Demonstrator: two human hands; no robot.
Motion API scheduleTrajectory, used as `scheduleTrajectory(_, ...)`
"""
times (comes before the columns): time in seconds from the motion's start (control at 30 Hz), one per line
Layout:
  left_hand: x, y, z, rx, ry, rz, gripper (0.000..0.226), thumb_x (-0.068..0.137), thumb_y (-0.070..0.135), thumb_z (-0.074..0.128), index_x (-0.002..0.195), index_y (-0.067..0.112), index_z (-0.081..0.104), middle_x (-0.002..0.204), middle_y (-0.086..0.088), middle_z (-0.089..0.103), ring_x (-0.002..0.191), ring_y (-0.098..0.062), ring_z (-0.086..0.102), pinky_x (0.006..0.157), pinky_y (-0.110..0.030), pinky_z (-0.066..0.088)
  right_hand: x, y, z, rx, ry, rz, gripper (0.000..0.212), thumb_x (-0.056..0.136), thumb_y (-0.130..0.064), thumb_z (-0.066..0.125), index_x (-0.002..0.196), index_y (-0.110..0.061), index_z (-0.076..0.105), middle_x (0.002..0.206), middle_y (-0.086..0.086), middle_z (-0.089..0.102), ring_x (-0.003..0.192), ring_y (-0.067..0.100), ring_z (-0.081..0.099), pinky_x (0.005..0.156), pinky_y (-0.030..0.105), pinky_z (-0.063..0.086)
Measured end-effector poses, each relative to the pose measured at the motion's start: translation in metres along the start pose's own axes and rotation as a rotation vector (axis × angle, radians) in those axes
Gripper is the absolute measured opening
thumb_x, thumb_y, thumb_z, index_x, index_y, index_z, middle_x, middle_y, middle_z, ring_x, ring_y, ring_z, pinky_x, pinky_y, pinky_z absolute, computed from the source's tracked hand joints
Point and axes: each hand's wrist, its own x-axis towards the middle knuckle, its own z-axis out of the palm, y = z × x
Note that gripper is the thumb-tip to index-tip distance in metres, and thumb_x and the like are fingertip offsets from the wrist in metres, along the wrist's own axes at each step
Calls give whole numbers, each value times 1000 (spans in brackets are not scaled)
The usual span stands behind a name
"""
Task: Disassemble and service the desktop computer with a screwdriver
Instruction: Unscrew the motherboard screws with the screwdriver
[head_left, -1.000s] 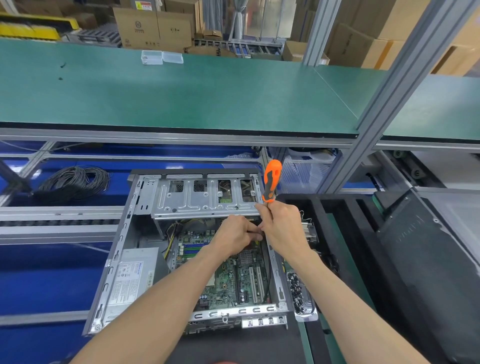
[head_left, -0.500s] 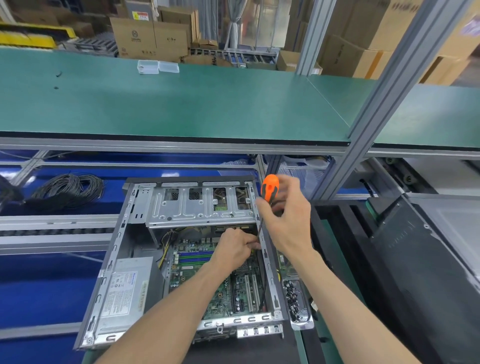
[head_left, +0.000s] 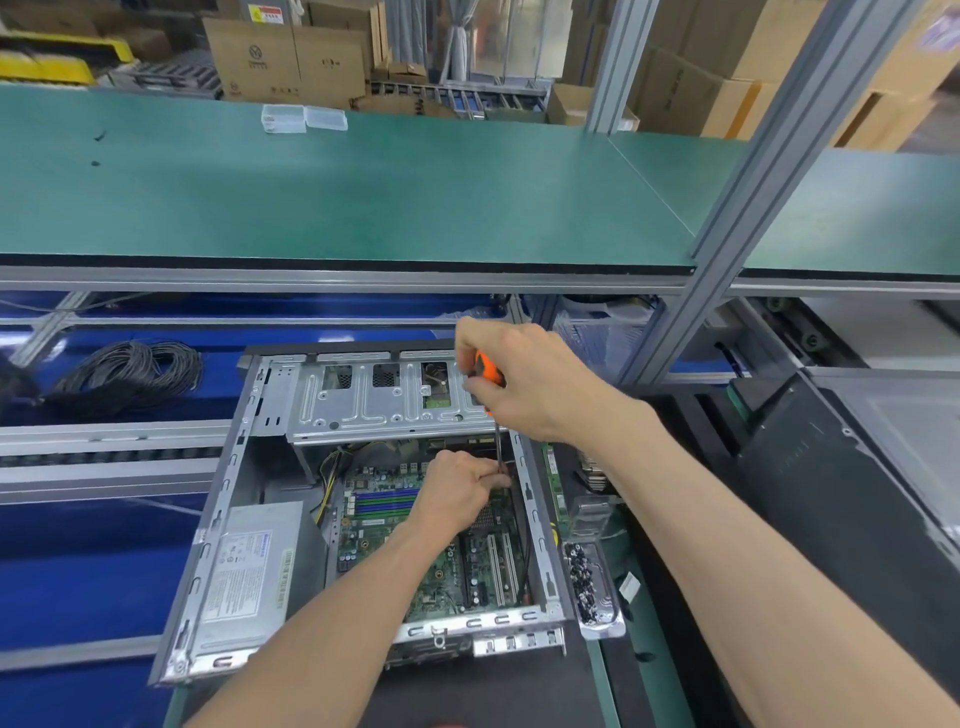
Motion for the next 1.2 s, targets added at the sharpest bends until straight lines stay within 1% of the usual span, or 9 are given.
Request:
scheduleTrajectory(0.1,-2,1,0,9,11,-2,11,89,26,74,89,19,82,89,4,78,80,-13,72,80,-34,53,4,-2,-7,-20,-73,-13,20,80,-11,59,96,-23,57,77,-8,58,76,22,56,63,34,41)
scheduleTrajectory(0.17,-1,2,1,33,15,7,14,91,28,72,94,20,82,92,2,78,84,-15,72,83,-34,53,4,-3,-8,-223,16,12,13,87,-29,59,97,-21,57,78,-1,54,77,29,56,63,34,37)
scheduleTrajectory(0.23,1,5,2,69,-1,5,16,93,30,69,100,21,81,95,-2,78,88,-19,72,87,-35,53,3,-5,-10,-490,59,96,33,96,-50,52,104,-19,60,80,4,46,83,36,56,66,38,33)
scheduleTrajectory(0.4,4,7,4,126,-51,8,22,97,32,63,111,23,78,96,-9,78,87,-26,70,82,-36,53,0,8,-27,-278,-122,92,12,88,-17,58,98,-17,66,84,2,57,88,30,56,71,34,41)
scheduleTrajectory(0.47,5,7,4,156,-52,-2,22,97,35,64,111,26,78,88,-10,77,78,-28,67,76,-36,53,-2,12,-36,-145,-203,80,25,78,-6,60,96,-22,68,87,-5,60,84,22,58,68,32,43)
scheduleTrajectory(0.63,10,6,3,206,-94,-13,25,96,39,63,113,27,76,93,-13,77,86,-30,68,80,-38,54,1,8,-28,-307,-71,137,20,91,-43,59,91,-23,62,71,-6,40,75,29,48,67,35,37)
scheduleTrajectory(0.83,9,0,4,242,-135,-38,25,94,43,65,107,27,78,88,-8,77,75,-26,68,75,-36,57,9,-2,-29,-261,-234,9,27,78,-10,63,103,-20,66,75,-13,47,84,20,47,64,30,34)
scheduleTrajectory(1.03,11,3,8,280,-169,-76,21,96,38,65,107,26,78,88,-12,73,82,-31,68,71,-30,52,6,0,-25,-438,-92,185,33,93,-48,58,93,-16,51,72,-1,28,76,29,39,68,40,35)
scheduleTrajectory(1.2,11,0,12,351,-172,-95,22,96,33,64,105,19,78,91,-12,71,85,-33,68,73,-33,55,6,6,-32,-293,-255,52,17,80,-9,62,93,-21,64,93,2,61,86,23,55,66,31,39)
